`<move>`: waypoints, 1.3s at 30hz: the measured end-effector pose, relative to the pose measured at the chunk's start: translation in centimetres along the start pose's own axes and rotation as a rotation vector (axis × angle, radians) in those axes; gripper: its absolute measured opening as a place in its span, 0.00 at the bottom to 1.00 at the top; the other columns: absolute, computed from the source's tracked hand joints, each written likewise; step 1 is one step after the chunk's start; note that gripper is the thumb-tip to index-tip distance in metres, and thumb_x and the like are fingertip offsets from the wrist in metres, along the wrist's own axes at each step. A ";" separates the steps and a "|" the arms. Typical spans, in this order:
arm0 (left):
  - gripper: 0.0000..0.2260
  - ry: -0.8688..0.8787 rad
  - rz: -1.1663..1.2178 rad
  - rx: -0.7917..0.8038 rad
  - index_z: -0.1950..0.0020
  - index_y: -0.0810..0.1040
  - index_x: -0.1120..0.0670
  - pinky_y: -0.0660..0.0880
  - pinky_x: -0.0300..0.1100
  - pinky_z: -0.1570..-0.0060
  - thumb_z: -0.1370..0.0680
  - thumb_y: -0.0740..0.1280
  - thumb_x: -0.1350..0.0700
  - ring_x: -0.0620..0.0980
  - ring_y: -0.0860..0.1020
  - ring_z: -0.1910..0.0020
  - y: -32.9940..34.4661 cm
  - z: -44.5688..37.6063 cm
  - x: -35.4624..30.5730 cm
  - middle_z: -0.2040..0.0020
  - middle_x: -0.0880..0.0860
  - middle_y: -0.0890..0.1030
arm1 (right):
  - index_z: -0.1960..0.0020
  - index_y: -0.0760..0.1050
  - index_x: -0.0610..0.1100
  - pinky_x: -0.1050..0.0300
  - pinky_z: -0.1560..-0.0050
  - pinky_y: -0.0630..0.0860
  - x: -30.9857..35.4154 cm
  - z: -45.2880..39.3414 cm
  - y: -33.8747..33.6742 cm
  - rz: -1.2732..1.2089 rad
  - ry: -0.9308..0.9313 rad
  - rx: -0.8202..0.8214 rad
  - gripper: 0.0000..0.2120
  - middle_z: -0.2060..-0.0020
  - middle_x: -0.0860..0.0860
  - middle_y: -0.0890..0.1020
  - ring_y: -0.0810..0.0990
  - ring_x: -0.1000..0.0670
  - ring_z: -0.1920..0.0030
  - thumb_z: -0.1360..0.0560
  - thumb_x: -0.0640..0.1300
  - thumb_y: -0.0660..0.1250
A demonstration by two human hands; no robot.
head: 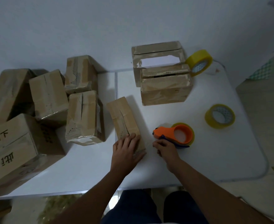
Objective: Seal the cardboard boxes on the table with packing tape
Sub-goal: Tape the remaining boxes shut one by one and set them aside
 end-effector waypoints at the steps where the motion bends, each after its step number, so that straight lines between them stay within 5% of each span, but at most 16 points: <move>1: 0.31 -0.024 -0.012 -0.015 0.29 0.71 0.49 0.74 0.53 0.41 0.24 0.56 0.32 0.54 0.74 0.38 -0.2 -0.2 -0.2 0.36 0.50 0.77 | 0.53 0.78 0.37 0.62 0.65 0.71 -0.1 -0.1 0.0 -0.017 -0.001 0.000 0.03 0.65 0.48 0.76 0.73 0.53 0.66 0.22 0.37 0.67; 7: 0.40 0.050 -0.051 -0.005 0.25 0.68 0.53 0.75 0.55 0.41 0.33 0.77 0.42 0.56 0.72 0.34 0.4 0.4 -0.6 0.32 0.53 0.74 | 0.52 0.78 0.39 0.60 0.56 0.74 -0.3 -0.5 0.3 -0.019 -0.031 0.016 0.03 0.61 0.47 0.79 0.76 0.51 0.59 0.22 0.38 0.66; 14: 0.29 0.312 -0.008 0.074 0.21 0.62 0.50 0.73 0.49 0.39 0.20 0.56 0.38 0.51 0.64 0.24 0.2 0.6 2.0 0.22 0.48 0.64 | 0.52 0.77 0.42 0.62 0.58 0.72 -0.6 -1.2 1.5 0.022 -0.073 -0.011 0.03 0.59 0.50 0.78 0.76 0.53 0.58 0.21 0.40 0.65; 32: 0.28 0.334 -0.041 0.089 0.23 0.66 0.49 0.71 0.48 0.39 0.20 0.57 0.39 0.51 0.63 0.24 0.7 0.4 1.9 0.23 0.48 0.66 | 0.53 0.77 0.41 0.59 0.55 0.76 0.5 -2.7 4.4 0.251 -0.247 0.000 0.03 0.58 0.47 0.81 0.79 0.50 0.56 0.22 0.37 0.65; 39: 0.28 0.327 -0.040 0.088 0.23 0.66 0.49 0.73 0.48 0.40 0.21 0.56 0.39 0.52 0.65 0.25 0.6 0.5 2.0 0.23 0.48 0.67 | 0.37 0.75 0.44 0.53 0.45 0.78 0.7 -0.9 1.9 0.325 -0.271 -0.037 0.13 0.45 0.51 0.79 0.80 0.54 0.51 0.19 0.36 0.58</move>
Point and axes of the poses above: each hand's wrist, its own z-axis away from the middle knuckle, its own y-axis out of the palm, x = y × z, the point moved 8 cm from there along -z, towards the middle knuckle
